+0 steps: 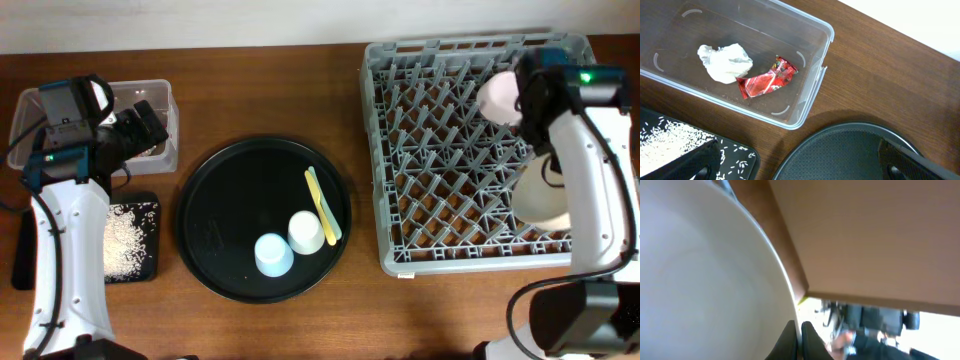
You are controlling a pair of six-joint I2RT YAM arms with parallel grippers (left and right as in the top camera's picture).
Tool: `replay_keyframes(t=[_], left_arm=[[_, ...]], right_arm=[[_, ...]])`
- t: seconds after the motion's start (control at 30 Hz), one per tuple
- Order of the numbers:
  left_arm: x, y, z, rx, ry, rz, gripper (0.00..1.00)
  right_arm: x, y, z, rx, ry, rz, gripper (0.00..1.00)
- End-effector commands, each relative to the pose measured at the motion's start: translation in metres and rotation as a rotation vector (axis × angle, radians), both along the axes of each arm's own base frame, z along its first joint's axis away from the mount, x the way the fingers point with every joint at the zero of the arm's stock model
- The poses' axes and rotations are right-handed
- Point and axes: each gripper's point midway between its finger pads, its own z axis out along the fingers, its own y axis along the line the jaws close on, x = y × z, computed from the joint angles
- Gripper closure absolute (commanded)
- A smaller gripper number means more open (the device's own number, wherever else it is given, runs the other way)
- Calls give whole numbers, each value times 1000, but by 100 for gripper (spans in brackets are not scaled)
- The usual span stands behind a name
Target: Sort waste into correct bins and load items into the dishwasher rack
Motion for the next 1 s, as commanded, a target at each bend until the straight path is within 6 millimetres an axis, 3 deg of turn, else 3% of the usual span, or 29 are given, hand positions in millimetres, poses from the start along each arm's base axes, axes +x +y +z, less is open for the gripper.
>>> replay_keyframes(t=[0.0,0.1,0.3,0.53,0.77,0.97], left_arm=[[2,2,7,5,-19,3,1],[2,2,7,5,-19,3,1],[2,2,8,5,-20,3,1],[2,2,7,5,-19,3,1],[2,2,8,5,-20,3,1],[2,2,8,5,-20,3,1]], right_arm=[[-53,-20,-7,50,-64,-171,96],[-75,-40,-8,37,-140,-293,96],[-56,-40,-38,77,-8,-267,96],[-43,-38,-45,97,-50,-251,96],[7,-10,-72,65,124,-46,96],[53,27,-79,-12,154,151,96]])
